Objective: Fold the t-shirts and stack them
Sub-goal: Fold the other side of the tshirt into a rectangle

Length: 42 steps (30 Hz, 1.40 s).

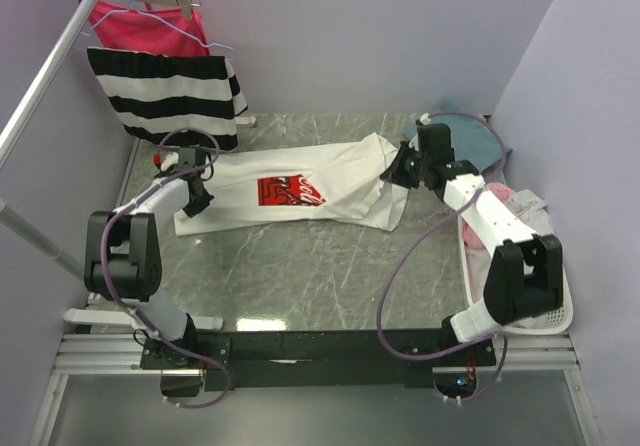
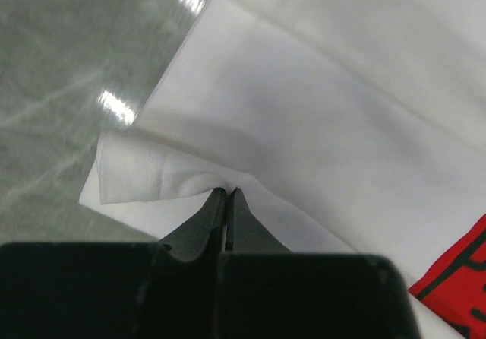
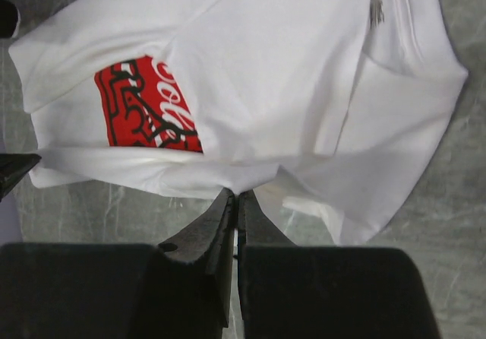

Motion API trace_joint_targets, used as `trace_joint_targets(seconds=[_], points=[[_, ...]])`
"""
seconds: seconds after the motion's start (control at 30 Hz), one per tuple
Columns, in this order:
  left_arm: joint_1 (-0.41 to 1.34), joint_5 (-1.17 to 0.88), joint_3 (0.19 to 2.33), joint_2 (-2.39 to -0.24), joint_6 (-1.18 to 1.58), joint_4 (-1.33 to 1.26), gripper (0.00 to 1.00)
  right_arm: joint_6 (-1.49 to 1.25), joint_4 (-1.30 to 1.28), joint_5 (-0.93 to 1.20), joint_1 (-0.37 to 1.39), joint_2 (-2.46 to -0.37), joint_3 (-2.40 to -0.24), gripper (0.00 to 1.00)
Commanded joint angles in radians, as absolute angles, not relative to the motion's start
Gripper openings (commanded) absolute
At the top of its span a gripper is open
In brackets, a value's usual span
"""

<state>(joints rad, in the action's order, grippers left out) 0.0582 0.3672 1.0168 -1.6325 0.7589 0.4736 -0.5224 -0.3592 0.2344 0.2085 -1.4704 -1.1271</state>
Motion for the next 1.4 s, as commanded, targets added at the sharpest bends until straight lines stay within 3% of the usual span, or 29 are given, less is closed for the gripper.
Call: trace_joint_targets(seconds=[0.0, 0.13, 0.23, 0.3, 0.33, 0.4, 0.43, 0.5, 0.53, 0.7, 0.87, 1.03, 1.1, 1.2, 1.37], points=[[0.034, 0.374, 1.137, -1.713, 0.701, 0.416, 0.01, -0.497, -0.328, 0.235, 0.195, -1.581, -1.242, 0.0], [0.031, 0.342, 1.204, -1.813, 0.674, 0.394, 0.02, -0.491, -0.35, 0.21, 0.183, -1.695, -1.34, 0.0], [0.029, 0.33, 1.258, -1.879, 0.669, 0.387, 0.16, -0.494, -0.357, 0.175, 0.167, -1.788, -1.396, 0.01], [0.025, 0.331, 1.288, -1.897, 0.667, 0.373, 0.18, -0.491, -0.328, 0.135, 0.161, -1.847, -1.419, 0.03], [0.02, 0.331, 1.29, -1.904, 0.663, 0.364, 0.23, -0.492, -0.33, 0.123, 0.153, -1.882, -1.455, 0.06], [0.014, 0.354, 1.304, -1.905, 0.675, 0.367, 0.32, -0.476, -0.283, 0.079, 0.147, -1.904, -1.479, 0.18], [0.009, 0.37, 1.301, -1.896, 0.673, 0.364, 0.4, -0.474, -0.255, 0.033, 0.147, -1.908, -1.483, 0.2], [0.006, 0.405, 1.287, -1.881, 0.681, 0.37, 0.5, -0.462, -0.207, 0.023, 0.138, -1.927, -1.489, 0.37], [0.005, 0.429, 1.281, -1.862, 0.684, 0.376, 0.6, -0.46, -0.23, 0.014, 0.137, -1.927, -1.534, 0.39], [0.005, 0.428, 1.218, -1.769, 0.689, 0.374, 0.73, -0.439, -0.192, 0.002, 0.144, -1.79, -1.442, 0.6], [0.028, 0.368, 1.19, -1.661, 0.66, 0.36, 0.76, -0.449, -0.29, 0.304, 0.181, -1.74, -1.408, 0.59], [0.07, 0.241, 1.166, -1.628, 0.654, 0.318, 0.79, -0.538, -0.284, 0.397, 0.267, -1.73, -1.319, 0.6], [0.08, 0.198, 1.143, -1.624, 0.66, 0.284, 0.81, -0.577, -0.229, 0.414, 0.27, -1.727, -1.251, 0.6], [0.087, 0.134, 1.1, -1.623, 0.655, 0.24, 1.0, -0.618, -0.225, 0.39, 0.276, -1.72, -1.178, 0.6], [0.1, 0.081, 1.106, -1.661, 0.637, 0.235, 1.0, -0.643, -0.201, 0.361, 0.302, -1.7, -1.098, 0.6]])
